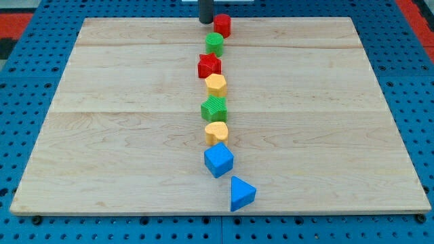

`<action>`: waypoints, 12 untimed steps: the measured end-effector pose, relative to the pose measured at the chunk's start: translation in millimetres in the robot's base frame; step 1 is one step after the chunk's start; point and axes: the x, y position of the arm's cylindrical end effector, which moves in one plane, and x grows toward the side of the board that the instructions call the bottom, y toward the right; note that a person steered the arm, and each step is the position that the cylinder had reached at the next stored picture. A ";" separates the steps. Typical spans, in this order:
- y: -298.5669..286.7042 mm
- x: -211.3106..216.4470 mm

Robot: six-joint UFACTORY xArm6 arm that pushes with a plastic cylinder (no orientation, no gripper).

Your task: Move red blocks horizontal left to green star

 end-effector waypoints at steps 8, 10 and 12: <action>152.8 84.7; 93.6 122.1; 54.3 128.5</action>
